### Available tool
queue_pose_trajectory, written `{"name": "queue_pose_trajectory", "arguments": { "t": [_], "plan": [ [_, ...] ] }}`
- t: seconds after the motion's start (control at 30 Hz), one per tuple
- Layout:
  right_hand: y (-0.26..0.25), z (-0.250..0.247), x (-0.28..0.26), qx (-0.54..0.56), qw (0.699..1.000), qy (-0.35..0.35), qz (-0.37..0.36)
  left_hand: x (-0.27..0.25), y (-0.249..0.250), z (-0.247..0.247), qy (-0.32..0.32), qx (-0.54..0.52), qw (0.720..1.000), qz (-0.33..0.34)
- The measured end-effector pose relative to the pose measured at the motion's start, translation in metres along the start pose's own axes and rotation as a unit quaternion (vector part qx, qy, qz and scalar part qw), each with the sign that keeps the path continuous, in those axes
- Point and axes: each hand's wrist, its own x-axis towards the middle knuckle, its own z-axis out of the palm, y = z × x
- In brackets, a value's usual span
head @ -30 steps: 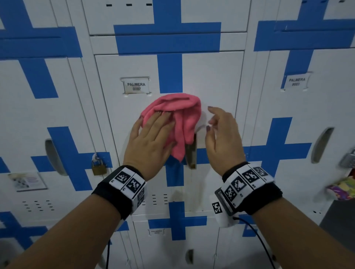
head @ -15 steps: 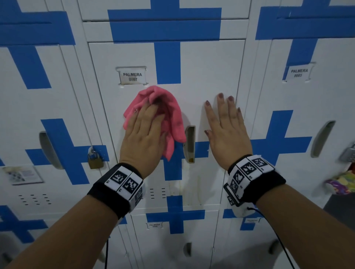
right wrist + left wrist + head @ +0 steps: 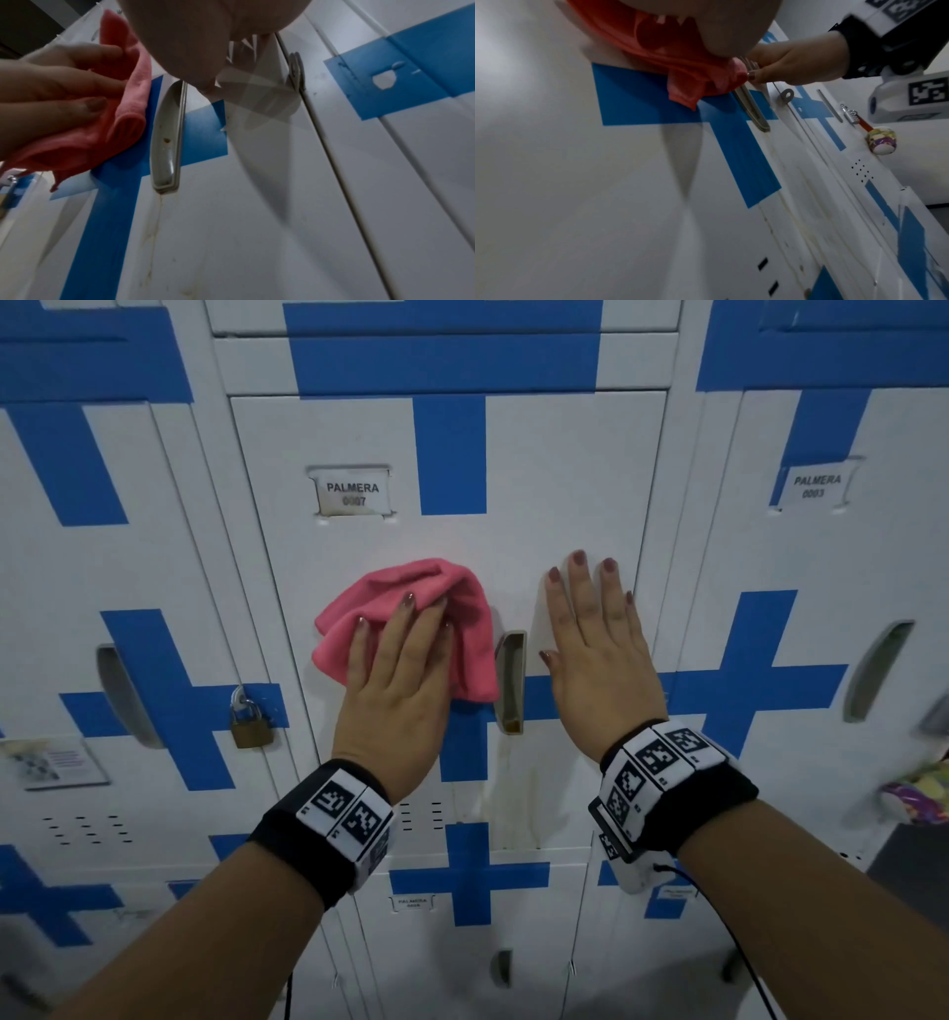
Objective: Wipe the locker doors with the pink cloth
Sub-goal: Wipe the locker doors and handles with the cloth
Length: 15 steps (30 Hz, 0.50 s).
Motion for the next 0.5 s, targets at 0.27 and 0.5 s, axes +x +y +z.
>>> {"name": "queue_pose_trajectory", "arguments": {
  "t": [0.27, 0.5],
  "plan": [
    [0.0, 0.001, 0.0, -0.007, 1.0, 0.0, 0.003, -0.001, -0.006, 0.013, -0.043, -0.03, 0.999, 0.006],
    [-0.001, 0.0, 0.0, -0.007, 1.0, 0.0, 0.002, -0.021, 0.0, 0.026, -0.063, -0.025, 0.998, -0.014]
  ]
}}
